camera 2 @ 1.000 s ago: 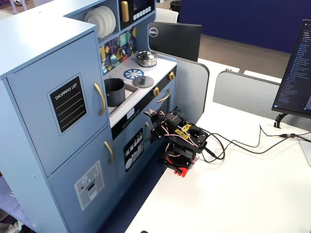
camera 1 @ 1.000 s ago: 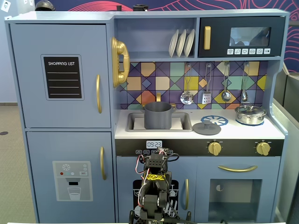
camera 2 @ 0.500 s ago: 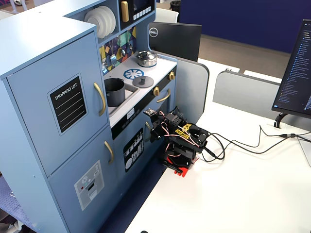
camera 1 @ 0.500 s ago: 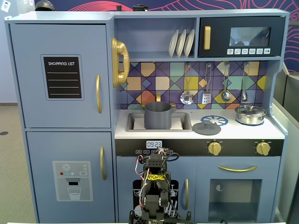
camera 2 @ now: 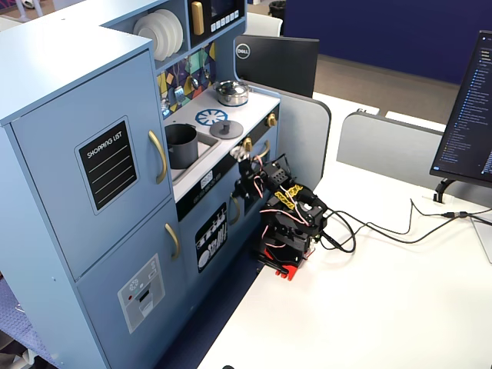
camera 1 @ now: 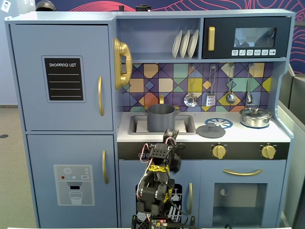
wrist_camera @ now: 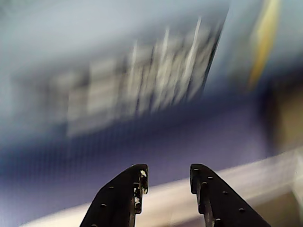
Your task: Pick up the lid from the counter and put it on the gray recipient
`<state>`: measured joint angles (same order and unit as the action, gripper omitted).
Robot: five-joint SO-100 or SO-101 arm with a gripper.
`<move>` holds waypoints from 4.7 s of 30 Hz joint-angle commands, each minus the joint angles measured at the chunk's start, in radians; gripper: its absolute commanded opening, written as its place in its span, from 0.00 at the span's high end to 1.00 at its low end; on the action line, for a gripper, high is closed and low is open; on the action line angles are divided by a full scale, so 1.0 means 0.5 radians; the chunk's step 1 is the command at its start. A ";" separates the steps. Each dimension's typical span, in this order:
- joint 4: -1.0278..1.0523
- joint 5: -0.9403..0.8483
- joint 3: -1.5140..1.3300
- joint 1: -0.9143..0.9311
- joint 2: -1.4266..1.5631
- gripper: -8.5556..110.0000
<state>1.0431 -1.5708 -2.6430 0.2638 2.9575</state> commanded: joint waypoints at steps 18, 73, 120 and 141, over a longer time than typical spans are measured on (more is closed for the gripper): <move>-1.807 -0.021 0.181 0.782 -0.316 0.78; -2.721 -0.028 1.203 0.660 -2.258 0.93; -2.003 -0.101 1.583 -0.469 -1.620 0.93; -2.120 -0.061 1.439 -0.506 -1.721 0.93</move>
<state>0.0138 -1.6153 -1.9313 0.0307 2.0525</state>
